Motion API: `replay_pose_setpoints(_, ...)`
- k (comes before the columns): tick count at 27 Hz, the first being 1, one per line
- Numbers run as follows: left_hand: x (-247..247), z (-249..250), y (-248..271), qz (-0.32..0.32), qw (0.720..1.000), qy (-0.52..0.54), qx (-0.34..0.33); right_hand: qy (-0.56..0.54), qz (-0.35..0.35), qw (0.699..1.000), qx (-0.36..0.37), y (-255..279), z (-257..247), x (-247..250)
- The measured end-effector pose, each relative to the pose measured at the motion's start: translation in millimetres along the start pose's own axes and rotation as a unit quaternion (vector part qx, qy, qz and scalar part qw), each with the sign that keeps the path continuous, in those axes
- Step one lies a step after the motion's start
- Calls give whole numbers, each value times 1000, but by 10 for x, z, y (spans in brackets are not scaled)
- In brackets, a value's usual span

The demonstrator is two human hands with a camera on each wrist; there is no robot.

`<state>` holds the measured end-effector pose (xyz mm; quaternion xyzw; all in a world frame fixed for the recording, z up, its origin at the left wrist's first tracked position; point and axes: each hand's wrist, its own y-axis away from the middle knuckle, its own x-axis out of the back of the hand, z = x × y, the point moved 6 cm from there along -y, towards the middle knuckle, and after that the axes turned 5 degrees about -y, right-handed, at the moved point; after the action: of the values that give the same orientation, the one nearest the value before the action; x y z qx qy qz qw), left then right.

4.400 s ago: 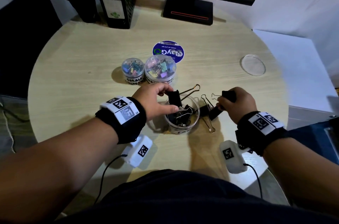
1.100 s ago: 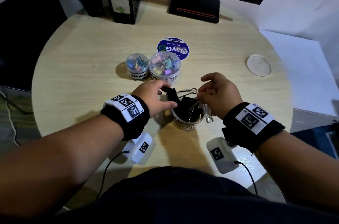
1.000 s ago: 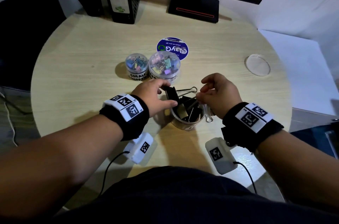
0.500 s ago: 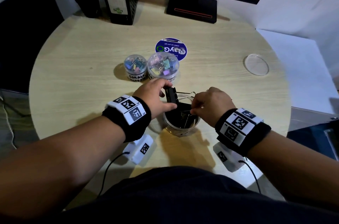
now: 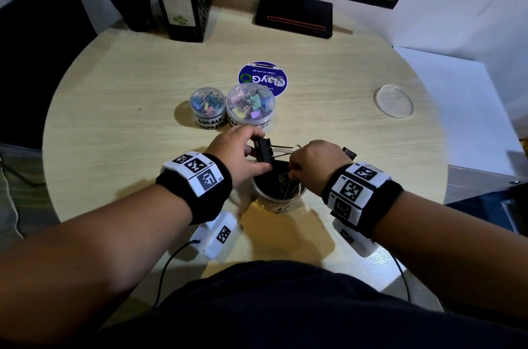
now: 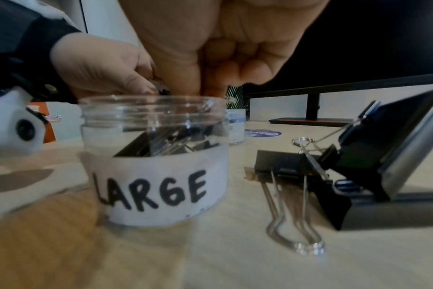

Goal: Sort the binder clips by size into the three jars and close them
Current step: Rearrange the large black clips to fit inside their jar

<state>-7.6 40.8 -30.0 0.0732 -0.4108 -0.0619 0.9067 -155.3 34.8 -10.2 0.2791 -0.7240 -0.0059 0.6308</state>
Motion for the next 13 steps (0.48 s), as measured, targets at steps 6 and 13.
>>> replay_pose_setpoints(6, 10, 39, 33, -1, 1000, -6, -7, -44, 8, 999, -11, 11, 6, -72)
replay_pose_setpoints(13, 109, -55, 45, 30, 992, 120, 34, -95, 91, 991, -27, 105, 116, 136)
